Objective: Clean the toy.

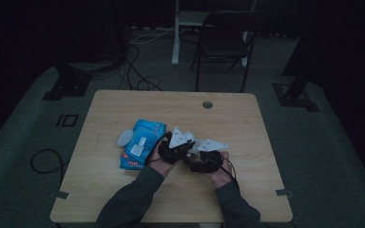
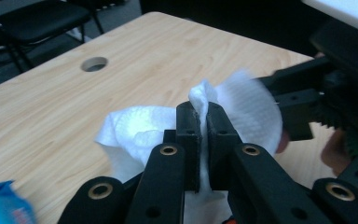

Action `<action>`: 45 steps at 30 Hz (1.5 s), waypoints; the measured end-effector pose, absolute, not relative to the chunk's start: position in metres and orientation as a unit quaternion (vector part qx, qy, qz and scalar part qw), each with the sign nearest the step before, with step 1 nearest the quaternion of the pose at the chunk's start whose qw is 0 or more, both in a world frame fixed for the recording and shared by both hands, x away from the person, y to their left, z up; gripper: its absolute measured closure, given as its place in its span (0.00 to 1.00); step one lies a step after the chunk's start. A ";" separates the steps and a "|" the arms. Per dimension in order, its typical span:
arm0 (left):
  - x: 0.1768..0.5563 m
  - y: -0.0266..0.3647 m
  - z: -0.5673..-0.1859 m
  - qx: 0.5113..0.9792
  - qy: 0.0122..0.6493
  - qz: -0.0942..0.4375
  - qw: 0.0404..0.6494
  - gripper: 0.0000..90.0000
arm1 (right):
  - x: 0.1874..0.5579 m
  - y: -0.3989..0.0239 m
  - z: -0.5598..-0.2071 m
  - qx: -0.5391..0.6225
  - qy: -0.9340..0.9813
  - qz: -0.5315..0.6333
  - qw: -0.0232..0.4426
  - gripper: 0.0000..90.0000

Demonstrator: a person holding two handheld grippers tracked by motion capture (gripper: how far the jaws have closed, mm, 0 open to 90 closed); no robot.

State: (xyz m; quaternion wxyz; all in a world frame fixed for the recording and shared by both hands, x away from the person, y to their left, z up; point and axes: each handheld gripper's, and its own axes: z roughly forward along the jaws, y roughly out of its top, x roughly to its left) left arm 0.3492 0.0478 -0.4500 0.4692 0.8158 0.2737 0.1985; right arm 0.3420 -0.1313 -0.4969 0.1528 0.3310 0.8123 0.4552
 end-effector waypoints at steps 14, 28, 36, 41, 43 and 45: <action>0.348 0.089 -0.444 0.794 0.308 0.217 0.478 0.97 | 0.343 -0.147 -0.494 0.343 0.807 0.453 0.164 0.39; 0.331 0.104 -0.448 0.787 0.311 0.211 0.489 0.97 | 0.340 -0.164 -0.494 0.347 0.804 0.449 0.177 0.39; 0.325 0.106 -0.455 0.790 0.313 0.208 0.483 0.97 | 0.339 -0.172 -0.495 0.352 0.802 0.447 0.181 0.39; 0.322 0.107 -0.459 0.793 0.314 0.207 0.480 0.97 | 0.338 -0.177 -0.496 0.355 0.801 0.445 0.184 0.39; 0.322 0.107 -0.461 0.794 0.314 0.206 0.477 0.97 | 0.338 -0.179 -0.496 0.356 0.801 0.444 0.185 0.39; 0.321 0.107 -0.462 0.795 0.314 0.205 0.477 0.97 | 0.338 -0.181 -0.497 0.359 0.800 0.443 0.186 0.39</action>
